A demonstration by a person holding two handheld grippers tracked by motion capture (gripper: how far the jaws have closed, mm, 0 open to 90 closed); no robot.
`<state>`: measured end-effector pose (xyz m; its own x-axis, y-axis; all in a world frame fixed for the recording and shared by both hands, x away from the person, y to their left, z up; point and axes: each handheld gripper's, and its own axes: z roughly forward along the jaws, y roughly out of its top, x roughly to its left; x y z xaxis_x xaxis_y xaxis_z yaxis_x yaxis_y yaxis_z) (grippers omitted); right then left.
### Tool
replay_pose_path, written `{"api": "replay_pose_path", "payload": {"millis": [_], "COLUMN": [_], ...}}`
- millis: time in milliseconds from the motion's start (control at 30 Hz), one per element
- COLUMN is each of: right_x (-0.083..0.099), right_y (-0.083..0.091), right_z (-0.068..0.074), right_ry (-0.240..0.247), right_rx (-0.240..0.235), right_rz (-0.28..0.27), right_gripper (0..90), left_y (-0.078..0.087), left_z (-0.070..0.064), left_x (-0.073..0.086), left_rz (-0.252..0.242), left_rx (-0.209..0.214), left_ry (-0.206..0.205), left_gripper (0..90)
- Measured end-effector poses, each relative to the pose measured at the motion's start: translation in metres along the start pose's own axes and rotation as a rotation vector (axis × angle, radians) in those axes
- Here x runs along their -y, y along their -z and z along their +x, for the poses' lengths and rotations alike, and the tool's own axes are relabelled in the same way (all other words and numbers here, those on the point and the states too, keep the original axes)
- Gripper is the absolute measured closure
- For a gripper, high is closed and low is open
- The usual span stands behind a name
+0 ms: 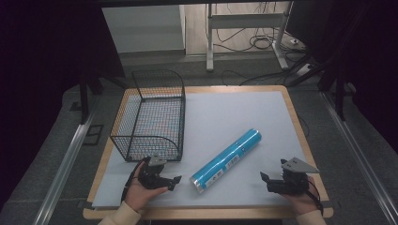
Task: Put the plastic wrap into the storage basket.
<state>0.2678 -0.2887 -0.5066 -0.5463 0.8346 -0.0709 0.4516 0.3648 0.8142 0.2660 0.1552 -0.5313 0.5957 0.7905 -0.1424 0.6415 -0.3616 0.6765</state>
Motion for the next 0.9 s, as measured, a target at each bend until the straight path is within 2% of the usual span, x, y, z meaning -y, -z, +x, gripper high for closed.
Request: {"api": "replay_pose_path", "payload": {"millis": [233,267,367,633,800,833,900], "right_x": [0.0,0.001,0.002,0.002,0.002,0.001,0.001], "right_y": [-0.002,-0.002,0.0,-0.001,-0.001,-0.001,-0.002], "right_z": [0.002,0.001,0.0,-0.001,-0.002,-0.002,-0.003], "right_ry": [0.012,0.023,0.021,0.019,0.019,0.02,0.021], "right_rx": [-0.015,-0.01,-0.003,-0.001,0.001,0.007,0.006], "right_rz": [0.007,0.012,0.009,0.004,0.003,0.004,0.001], "right_gripper": [9.4,9.3,9.4,9.4,9.4,9.4,9.4], "left_y": [0.002,0.004,0.01,0.02,0.028,0.032,0.034], "left_z": [-0.001,-0.003,-0.005,-0.012,-0.022,-0.028,-0.031], "left_x": [-0.001,-0.003,-0.008,-0.015,-0.024,-0.029,-0.031], "left_rz": [-0.001,-0.004,-0.022,-0.007,-0.009,-0.006,-0.003], "left_rx": [0.002,0.027,0.023,0.014,0.023,0.039,0.039], "left_ry": [-0.006,-0.001,-0.004,-0.017,-0.02,-0.023,-0.037], "left_gripper": [12.7,13.0,13.2,13.4,14.3,14.6,14.8]}}
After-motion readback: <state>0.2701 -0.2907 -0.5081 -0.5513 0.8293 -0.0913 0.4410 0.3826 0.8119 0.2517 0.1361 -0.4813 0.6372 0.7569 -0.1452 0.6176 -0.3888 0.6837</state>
